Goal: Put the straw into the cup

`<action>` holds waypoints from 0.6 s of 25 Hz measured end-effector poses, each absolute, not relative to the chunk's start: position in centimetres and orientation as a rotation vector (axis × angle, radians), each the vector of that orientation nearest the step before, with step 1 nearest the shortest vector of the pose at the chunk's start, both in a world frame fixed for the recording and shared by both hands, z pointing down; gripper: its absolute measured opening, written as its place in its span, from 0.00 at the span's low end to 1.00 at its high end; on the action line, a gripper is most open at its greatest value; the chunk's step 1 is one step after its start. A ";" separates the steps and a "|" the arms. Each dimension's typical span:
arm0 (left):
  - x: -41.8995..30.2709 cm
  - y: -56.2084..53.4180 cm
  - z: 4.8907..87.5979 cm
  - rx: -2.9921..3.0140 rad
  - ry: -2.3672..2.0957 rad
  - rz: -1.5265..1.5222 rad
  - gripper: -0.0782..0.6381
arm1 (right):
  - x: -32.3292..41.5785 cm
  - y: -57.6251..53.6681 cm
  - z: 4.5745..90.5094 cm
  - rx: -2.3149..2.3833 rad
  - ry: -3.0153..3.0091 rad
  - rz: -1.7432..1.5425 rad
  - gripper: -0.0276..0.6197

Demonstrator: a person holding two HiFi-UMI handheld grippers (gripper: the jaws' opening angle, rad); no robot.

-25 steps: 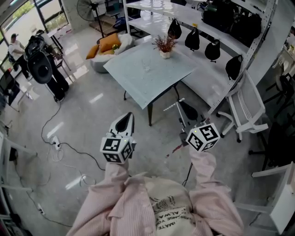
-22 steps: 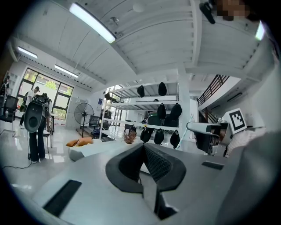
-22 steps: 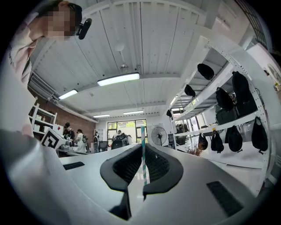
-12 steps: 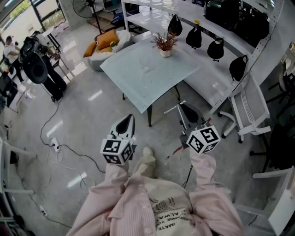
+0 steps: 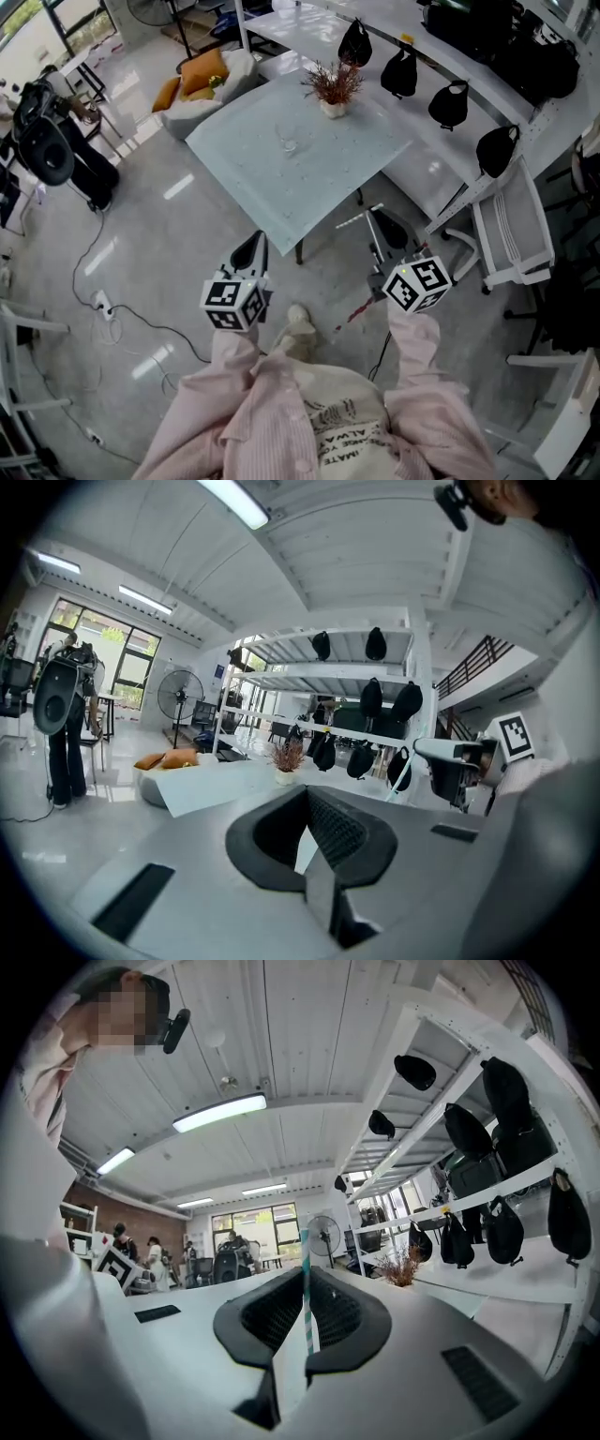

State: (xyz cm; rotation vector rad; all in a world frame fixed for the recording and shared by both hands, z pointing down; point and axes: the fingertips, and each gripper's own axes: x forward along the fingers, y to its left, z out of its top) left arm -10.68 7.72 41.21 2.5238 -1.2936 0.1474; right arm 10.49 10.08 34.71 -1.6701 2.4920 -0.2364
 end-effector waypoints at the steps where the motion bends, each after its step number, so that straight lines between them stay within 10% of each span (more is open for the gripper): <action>1: -10.6 6.5 41.3 2.519 -1.291 0.149 0.11 | 10.6 8.9 34.9 -1.673 2.492 -0.247 0.07; 15: -10.5 -4.4 42.8 2.499 -1.289 0.179 0.11 | 11.5 -2.4 36.2 -1.670 2.444 -0.307 0.07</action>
